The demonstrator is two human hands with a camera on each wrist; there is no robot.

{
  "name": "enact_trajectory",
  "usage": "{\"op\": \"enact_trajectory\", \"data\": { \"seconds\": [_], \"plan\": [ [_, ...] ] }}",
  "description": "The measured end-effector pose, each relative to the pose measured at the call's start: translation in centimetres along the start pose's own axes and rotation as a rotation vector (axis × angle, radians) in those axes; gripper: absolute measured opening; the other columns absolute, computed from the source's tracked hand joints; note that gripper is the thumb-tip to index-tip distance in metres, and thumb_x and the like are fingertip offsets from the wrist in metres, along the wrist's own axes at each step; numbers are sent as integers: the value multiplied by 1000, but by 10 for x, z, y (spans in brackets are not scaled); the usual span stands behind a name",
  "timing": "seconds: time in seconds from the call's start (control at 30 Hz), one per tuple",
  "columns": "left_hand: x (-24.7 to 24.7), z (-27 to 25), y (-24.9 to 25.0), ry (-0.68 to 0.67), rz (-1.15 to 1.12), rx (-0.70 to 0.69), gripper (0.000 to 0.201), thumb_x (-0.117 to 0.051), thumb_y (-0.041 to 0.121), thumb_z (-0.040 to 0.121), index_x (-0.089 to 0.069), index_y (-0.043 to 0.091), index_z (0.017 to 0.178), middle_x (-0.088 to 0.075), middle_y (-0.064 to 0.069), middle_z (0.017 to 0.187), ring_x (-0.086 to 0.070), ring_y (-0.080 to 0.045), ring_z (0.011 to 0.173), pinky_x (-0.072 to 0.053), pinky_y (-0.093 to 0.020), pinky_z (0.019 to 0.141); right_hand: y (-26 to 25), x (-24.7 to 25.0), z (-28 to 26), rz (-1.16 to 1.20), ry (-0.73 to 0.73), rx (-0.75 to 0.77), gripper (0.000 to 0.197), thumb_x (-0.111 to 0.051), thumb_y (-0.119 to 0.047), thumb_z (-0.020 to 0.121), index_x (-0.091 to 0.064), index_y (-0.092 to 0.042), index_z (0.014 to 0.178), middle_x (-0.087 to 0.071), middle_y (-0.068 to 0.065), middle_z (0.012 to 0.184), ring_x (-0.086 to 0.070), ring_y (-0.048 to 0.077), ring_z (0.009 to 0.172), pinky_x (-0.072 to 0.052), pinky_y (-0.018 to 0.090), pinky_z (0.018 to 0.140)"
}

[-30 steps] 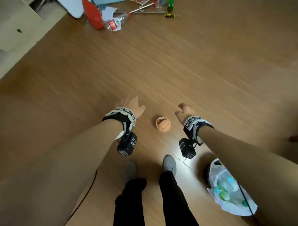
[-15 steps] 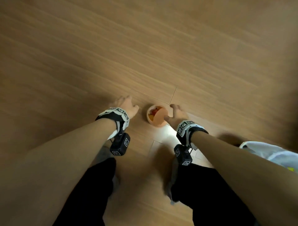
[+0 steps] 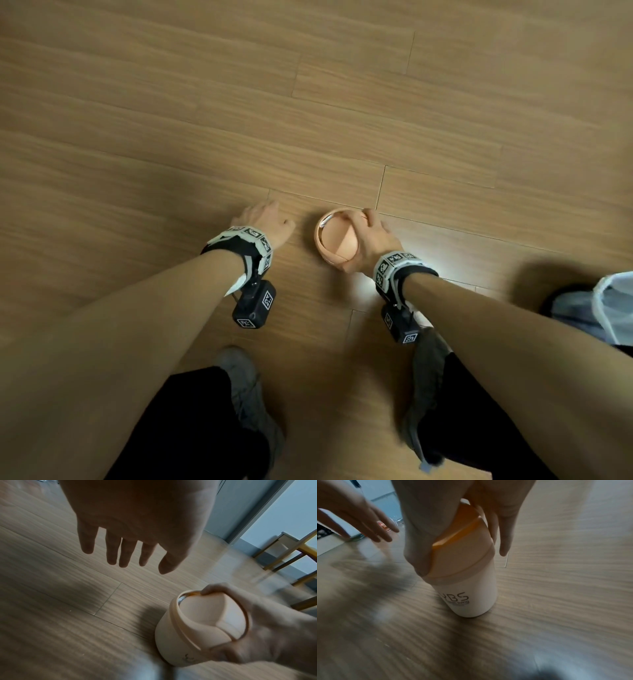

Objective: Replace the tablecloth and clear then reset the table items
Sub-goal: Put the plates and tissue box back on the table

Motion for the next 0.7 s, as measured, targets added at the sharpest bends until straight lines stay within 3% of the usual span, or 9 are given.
{"op": "enact_trajectory", "data": {
  "seconds": [0.1, 0.27, 0.4, 0.5, 0.6, 0.7],
  "plan": [
    [15, -18, -6, 0, 19, -3, 59, -40, 47, 95, -36, 19, 147, -41, -8, 149, -43, -30, 133, -38, -49, 107, -10, 28, -9, 9, 38, -12, 92, -84, -51, 50, -29, -57, 124, -34, -1, 128, -49, 32, 112, -51, 48, 87],
    [83, -86, 5, 15, 61, 18, 60, -40, 47, 95, -33, 20, 148, -38, -8, 151, -38, -30, 136, -34, -48, 108, -41, 110, -59, 80, 61, -31, 97, -84, -53, 47, -32, -55, 128, -34, 1, 132, -48, 33, 115, -48, 46, 93],
    [170, -154, 49, 62, 72, 10, 62, -38, 54, 94, -36, 21, 146, -38, -9, 150, -37, -31, 135, -33, -48, 107, -71, 217, -123, 121, 68, -22, 97, -84, -47, 46, -39, -46, 132, -35, 3, 133, -49, 35, 114, -43, 42, 95],
    [246, -208, 97, 120, 52, 2, 68, -37, 62, 93, -35, 21, 147, -35, -10, 152, -34, -31, 139, -28, -49, 110, -85, 313, -170, 127, 90, -11, 99, -75, -56, 38, -35, -49, 129, -36, 1, 131, -56, 38, 106, -48, 44, 91],
    [315, -265, 152, 169, 70, -42, 68, -39, 62, 92, -37, 20, 146, -35, -11, 152, -33, -30, 139, -27, -50, 111, -83, 405, -215, 99, 102, -31, 94, -83, -50, 47, -33, -49, 126, -36, 0, 132, -58, 39, 103, -49, 44, 91],
    [371, -324, 201, 205, 60, -60, 66, -41, 59, 94, -36, 20, 147, -34, -10, 153, -30, -30, 141, -24, -50, 113, -75, 490, -265, 103, 145, -25, 94, -86, -51, 46, -33, -48, 123, -37, 1, 131, -57, 37, 106, -48, 44, 92]
  ]
}}
Point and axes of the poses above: each hand's wrist, its own z-axis towards the middle knuckle, its own x-axis out of the back of the hand, y = z × x, the point moved 4 cm from there along z, towards the middle knuckle
